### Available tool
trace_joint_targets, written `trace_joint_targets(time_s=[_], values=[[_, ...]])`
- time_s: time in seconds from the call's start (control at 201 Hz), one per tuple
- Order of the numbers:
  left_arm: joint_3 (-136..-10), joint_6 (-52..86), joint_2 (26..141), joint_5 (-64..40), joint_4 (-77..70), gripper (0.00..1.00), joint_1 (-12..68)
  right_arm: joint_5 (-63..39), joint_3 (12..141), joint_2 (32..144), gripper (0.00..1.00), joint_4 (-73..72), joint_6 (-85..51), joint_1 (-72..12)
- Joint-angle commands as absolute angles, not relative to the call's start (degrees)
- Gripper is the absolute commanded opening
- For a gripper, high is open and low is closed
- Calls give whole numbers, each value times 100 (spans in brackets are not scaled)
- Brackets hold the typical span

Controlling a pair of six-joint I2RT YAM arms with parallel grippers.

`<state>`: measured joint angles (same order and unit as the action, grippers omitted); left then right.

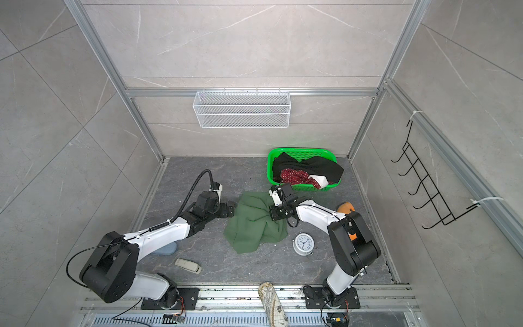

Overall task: Fold and stack skirts
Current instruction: Place the skirt at the center of the table.

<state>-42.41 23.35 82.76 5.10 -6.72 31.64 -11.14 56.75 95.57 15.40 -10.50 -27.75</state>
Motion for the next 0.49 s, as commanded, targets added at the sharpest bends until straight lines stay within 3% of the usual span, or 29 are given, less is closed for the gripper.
trace_joint_targets(time_s=[0.0, 0.144, 0.339, 0.488], values=[[-4291, 2623, 8264, -112, -1210, 97, 3173, -1002, 5621, 9704, 11, 1388, -1127, -2804], [-4175, 2844, 8326, -431, -1466, 96, 3181, -1058, 5652, 9790, 11, 1269, -1198, -2813], [-4216, 3102, 8694, -495, -1369, 66, 3238, -1145, 5722, 9788, 9, 1219, -1261, -2813], [-4263, 3188, 8931, -466, -1268, 61, 3372, -1215, 5735, 9673, 8, 1119, -1311, -2819]])
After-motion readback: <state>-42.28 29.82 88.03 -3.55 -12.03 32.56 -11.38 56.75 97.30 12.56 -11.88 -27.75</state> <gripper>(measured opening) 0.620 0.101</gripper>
